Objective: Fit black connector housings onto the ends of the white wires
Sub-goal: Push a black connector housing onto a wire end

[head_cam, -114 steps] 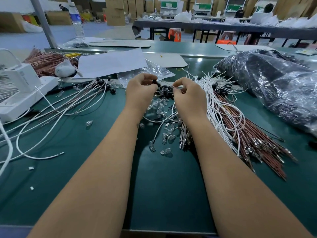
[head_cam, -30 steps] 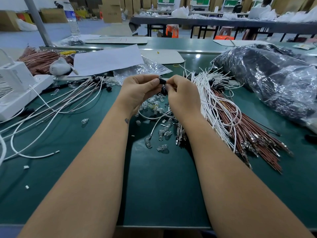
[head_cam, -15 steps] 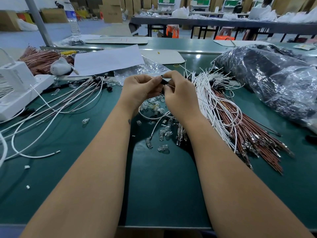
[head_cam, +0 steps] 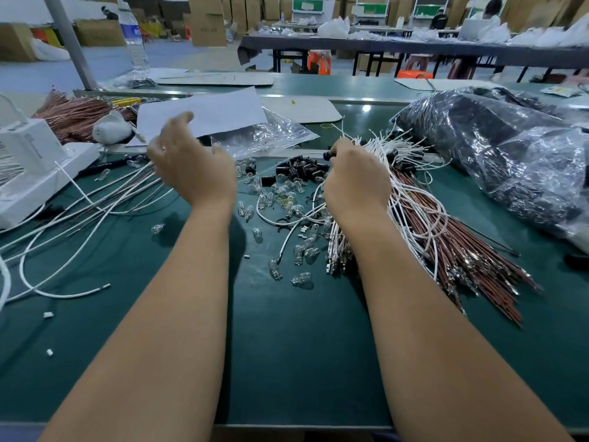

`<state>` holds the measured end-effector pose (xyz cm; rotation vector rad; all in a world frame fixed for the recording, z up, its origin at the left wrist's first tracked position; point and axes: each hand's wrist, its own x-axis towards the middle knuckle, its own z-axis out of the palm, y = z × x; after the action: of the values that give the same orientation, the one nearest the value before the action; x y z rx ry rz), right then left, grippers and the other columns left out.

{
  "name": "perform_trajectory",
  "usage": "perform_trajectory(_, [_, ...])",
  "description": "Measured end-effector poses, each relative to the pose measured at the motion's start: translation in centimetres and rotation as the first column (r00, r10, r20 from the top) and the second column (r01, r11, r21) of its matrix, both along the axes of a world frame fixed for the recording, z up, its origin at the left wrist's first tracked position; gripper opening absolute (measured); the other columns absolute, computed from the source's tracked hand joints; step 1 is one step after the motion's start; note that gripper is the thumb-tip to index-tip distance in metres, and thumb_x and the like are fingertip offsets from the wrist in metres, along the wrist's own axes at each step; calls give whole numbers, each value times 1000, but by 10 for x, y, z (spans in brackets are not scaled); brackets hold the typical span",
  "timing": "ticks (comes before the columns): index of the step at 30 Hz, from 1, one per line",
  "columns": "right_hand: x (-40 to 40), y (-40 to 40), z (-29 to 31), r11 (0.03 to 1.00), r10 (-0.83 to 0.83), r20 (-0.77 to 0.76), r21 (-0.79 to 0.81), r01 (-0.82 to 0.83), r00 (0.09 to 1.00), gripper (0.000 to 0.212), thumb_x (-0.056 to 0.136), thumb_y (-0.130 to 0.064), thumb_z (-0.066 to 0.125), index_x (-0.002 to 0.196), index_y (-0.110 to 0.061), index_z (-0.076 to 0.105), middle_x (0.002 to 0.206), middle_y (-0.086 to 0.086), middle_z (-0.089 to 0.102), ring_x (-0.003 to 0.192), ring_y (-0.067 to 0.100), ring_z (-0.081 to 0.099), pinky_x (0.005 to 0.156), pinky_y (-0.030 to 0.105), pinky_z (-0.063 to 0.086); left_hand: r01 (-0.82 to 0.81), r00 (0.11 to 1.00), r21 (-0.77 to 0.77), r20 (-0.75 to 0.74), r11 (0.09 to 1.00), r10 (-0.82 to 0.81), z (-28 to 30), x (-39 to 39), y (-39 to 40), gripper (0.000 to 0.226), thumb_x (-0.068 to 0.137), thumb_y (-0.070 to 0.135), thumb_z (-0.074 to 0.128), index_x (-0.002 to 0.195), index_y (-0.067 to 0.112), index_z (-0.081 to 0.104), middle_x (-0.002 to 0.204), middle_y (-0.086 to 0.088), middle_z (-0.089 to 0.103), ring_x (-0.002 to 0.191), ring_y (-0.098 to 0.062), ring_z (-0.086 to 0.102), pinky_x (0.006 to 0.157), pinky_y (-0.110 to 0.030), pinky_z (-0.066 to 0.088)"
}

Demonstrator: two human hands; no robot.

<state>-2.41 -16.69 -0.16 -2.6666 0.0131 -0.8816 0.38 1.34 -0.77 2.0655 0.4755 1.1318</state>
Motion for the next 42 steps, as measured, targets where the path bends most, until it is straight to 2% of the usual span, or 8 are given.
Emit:
perform_trajectory(4, [2,5,-4,992,108,-2,62,-107,994,20,97,-4,46,111,-11,58,96,6,65,80,21,53,66,29,35,427,885,364,19,828,-465,4,-6,-30,32,89,6,56,118,12,66,118,-2,67,115,-20,53,96,-21,32])
perform_trajectory(7, [0,7,-5,979,176,-5,102,-175,984,20,98,-9,44,113,-11,58,100,8,64,88,25,57,69,32,41,649,737,415,-133,637,-663,-1,-12,-45,24,92,7,56,111,8,71,102,-9,72,96,-25,63,86,-29,45])
perform_trajectory(16, [0,-1,-5,1000,2,-33,3,-2,999,19,91,-1,49,105,-9,58,94,8,67,80,26,60,65,30,36,228,962,373,-231,899,-148,-11,0,-23,27,91,5,45,101,10,70,95,-9,69,86,-25,48,74,-32,32])
perform_trajectory(20, [0,5,-7,993,103,-51,68,-100,993,17,96,-5,47,107,-10,58,91,5,66,73,21,53,55,28,30,448,893,406,-159,797,-421,-8,-3,-35,39,88,-1,47,118,12,66,112,-6,69,109,-27,55,92,-34,39])
perform_trajectory(24, [0,5,-7,983,150,-62,116,-142,987,18,99,-15,46,110,-12,59,97,7,66,76,22,50,65,30,34,666,726,400,-153,630,-670,-4,-9,-61,33,88,-1,49,109,11,72,103,-9,72,95,-24,63,81,-25,43])
perform_trajectory(30, [2,-1,-8,979,110,-111,186,-88,988,15,97,-7,47,104,-12,60,84,0,58,76,20,53,64,29,35,578,815,202,-201,791,-544,-9,-2,-45,32,88,-4,46,105,5,70,93,-11,71,88,-28,63,78,-35,50])
perform_trajectory(35, [0,2,-8,925,265,-72,302,-232,962,17,97,-11,49,105,-11,64,95,4,66,85,21,58,73,35,46,732,679,30,-112,680,-726,-4,-10,-50,16,89,2,60,99,5,72,82,-3,69,68,-3,59,65,-10,44])
perform_trajectory(42, [3,-1,-10,850,257,45,466,-248,965,16,89,-12,64,104,-15,64,83,-8,61,77,10,60,70,21,46,720,680,-143,-47,679,-731,-4,-7,-43,10,92,9,61,92,7,71,75,-4,67,56,-3,51,55,-11,41])
